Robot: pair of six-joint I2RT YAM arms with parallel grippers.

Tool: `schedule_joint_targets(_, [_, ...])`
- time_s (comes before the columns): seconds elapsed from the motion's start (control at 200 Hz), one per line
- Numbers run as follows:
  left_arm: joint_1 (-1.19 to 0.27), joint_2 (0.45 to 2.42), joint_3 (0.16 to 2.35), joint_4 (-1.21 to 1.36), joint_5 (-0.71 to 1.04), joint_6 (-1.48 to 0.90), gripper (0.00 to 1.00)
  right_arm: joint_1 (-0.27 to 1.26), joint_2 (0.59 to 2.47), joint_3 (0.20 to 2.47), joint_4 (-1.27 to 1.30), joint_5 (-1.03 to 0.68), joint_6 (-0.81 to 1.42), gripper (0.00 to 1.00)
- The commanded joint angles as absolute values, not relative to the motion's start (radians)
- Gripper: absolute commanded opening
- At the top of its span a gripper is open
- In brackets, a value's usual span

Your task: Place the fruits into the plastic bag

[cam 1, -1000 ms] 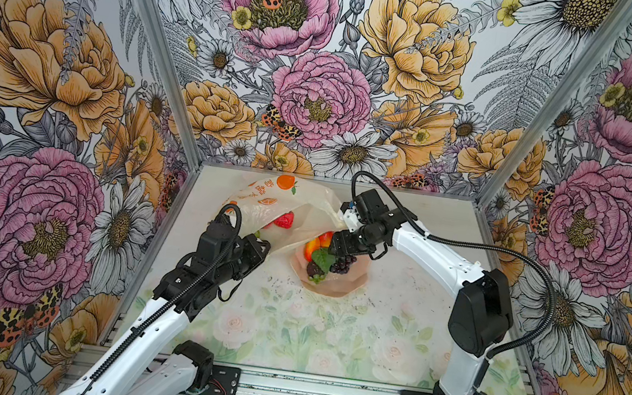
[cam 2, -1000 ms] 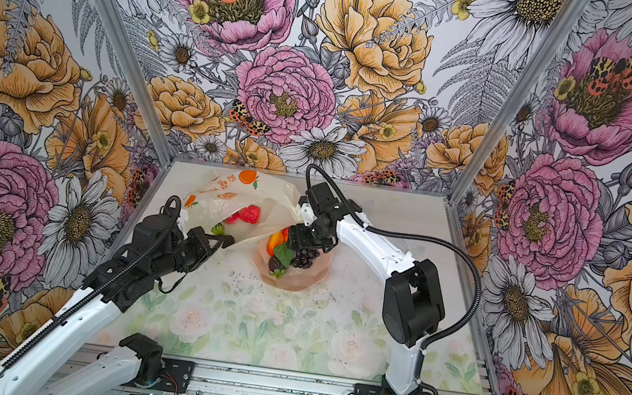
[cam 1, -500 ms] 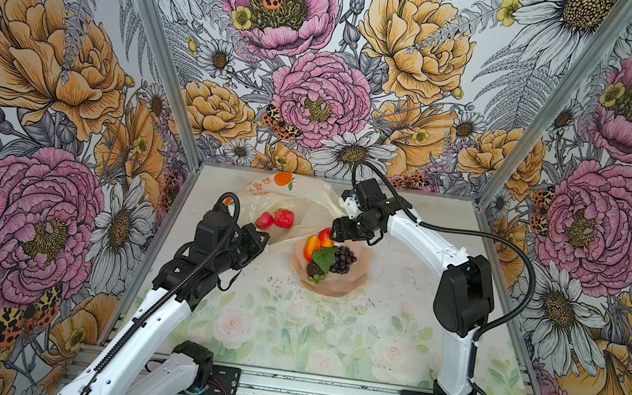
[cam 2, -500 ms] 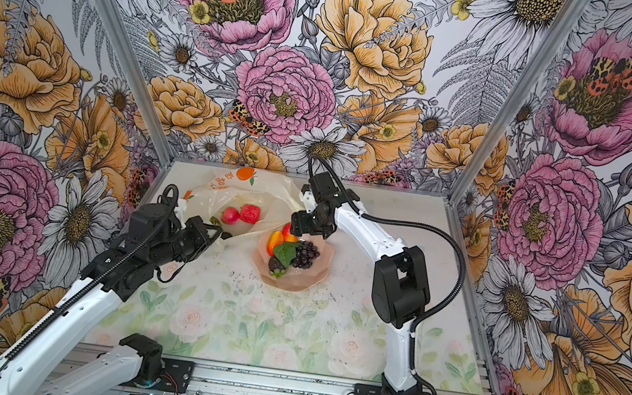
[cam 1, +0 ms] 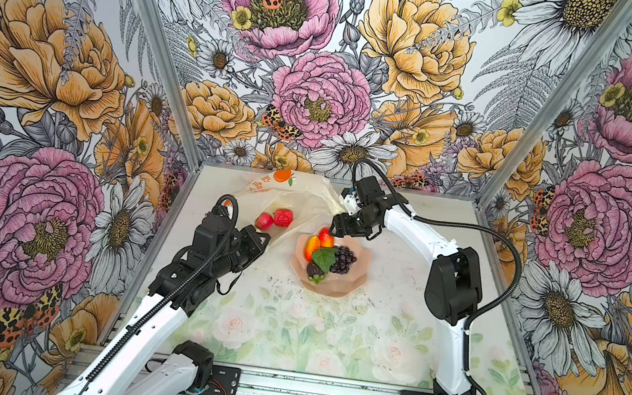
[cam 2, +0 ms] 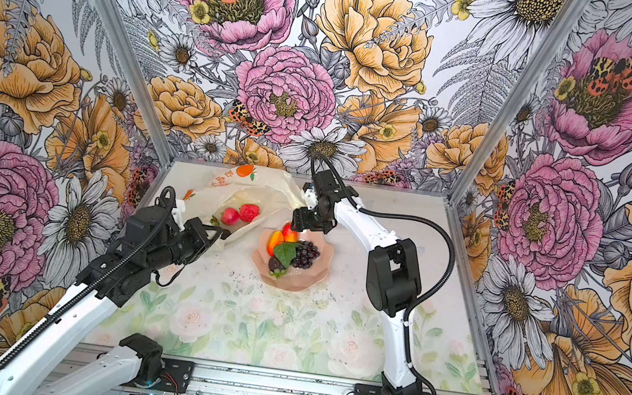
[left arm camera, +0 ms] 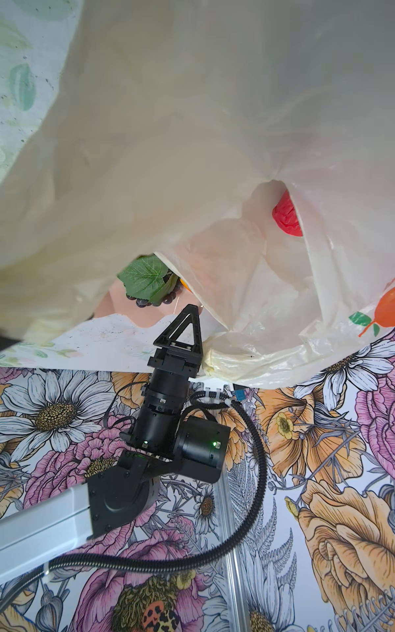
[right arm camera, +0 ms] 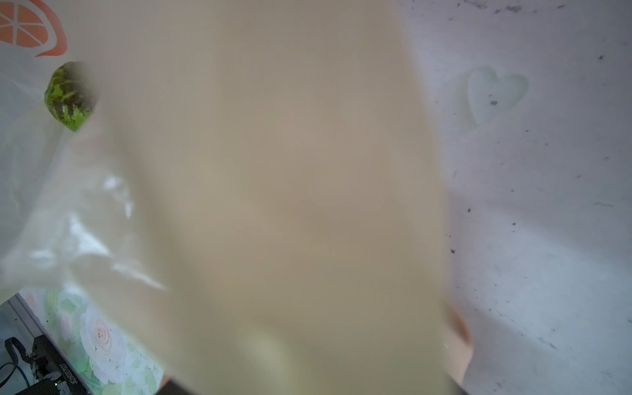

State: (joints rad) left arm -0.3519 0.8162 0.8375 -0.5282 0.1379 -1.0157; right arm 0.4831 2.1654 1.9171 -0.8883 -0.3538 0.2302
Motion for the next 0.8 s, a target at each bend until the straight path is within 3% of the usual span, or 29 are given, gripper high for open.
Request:
schedule_joint_targets(0.0, [-0.377, 0.819, 0.832, -0.529, 0.091, -1.031, 0.0, 0.489, 2.195, 1.959, -0.879, -0.38, 0.21, 0.74])
schedule_joint_targets(0.395, [-0.428, 0.816, 0.831, -0.539, 0.034, -1.052, 0.0, 0.51, 2.289, 2.056, -0.879, -0.387, 0.23, 0.76])
schedule_joint_targets(0.796, [-0.389, 0.841, 0.84, -0.549, 0.099, -1.031, 0.0, 0.542, 2.352, 2.098, -0.879, -0.332, 0.261, 0.73])
